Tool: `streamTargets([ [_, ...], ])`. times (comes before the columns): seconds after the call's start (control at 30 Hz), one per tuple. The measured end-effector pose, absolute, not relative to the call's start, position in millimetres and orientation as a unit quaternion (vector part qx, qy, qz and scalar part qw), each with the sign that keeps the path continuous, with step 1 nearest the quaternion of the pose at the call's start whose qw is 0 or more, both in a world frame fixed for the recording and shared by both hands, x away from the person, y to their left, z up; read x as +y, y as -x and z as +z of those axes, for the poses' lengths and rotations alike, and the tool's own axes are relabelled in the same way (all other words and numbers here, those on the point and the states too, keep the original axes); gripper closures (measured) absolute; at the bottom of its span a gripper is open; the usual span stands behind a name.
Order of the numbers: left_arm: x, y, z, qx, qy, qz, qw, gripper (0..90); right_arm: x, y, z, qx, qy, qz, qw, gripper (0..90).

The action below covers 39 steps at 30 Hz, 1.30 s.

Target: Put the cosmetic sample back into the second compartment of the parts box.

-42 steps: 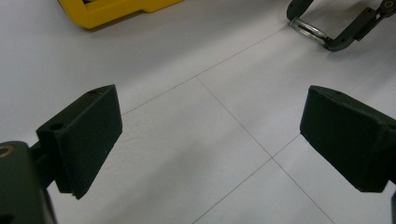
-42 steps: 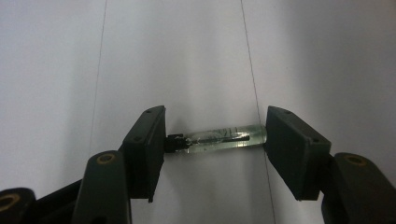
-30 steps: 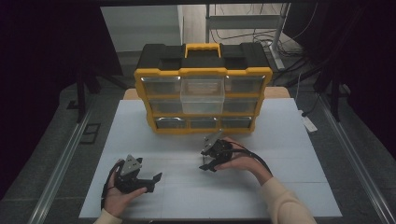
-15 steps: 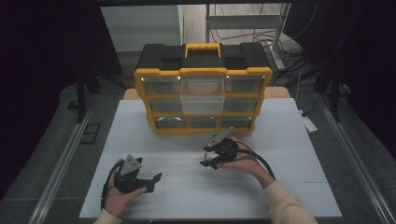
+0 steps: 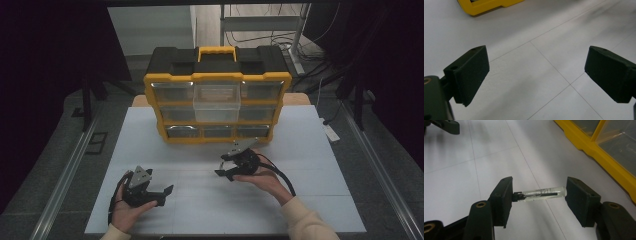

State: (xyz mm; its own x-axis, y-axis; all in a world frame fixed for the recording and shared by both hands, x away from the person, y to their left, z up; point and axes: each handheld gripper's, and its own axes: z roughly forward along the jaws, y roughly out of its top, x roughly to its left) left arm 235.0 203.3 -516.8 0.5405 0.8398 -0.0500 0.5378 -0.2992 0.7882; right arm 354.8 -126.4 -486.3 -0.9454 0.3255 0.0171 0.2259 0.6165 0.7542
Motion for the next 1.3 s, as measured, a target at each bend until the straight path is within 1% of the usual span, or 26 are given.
streamTargets([
  [0.37, 203, -235, -517, 0.44, -0.783, 0.191, 0.397, 6.2, -135, -348, -478, 0.879, -0.189, 0.431, 0.073, 40.4],
  [0.8, 203, -235, -517, 0.439, -0.783, 0.191, 0.396, 6.2, -144, -338, -459, 0.854, -0.224, 0.46, 0.091, 40.3],
  [1.3, 202, -236, -517, 0.438, -0.784, 0.191, 0.395, 6.2, -157, -332, -432, 0.833, -0.234, 0.489, 0.109, 40.3],
])
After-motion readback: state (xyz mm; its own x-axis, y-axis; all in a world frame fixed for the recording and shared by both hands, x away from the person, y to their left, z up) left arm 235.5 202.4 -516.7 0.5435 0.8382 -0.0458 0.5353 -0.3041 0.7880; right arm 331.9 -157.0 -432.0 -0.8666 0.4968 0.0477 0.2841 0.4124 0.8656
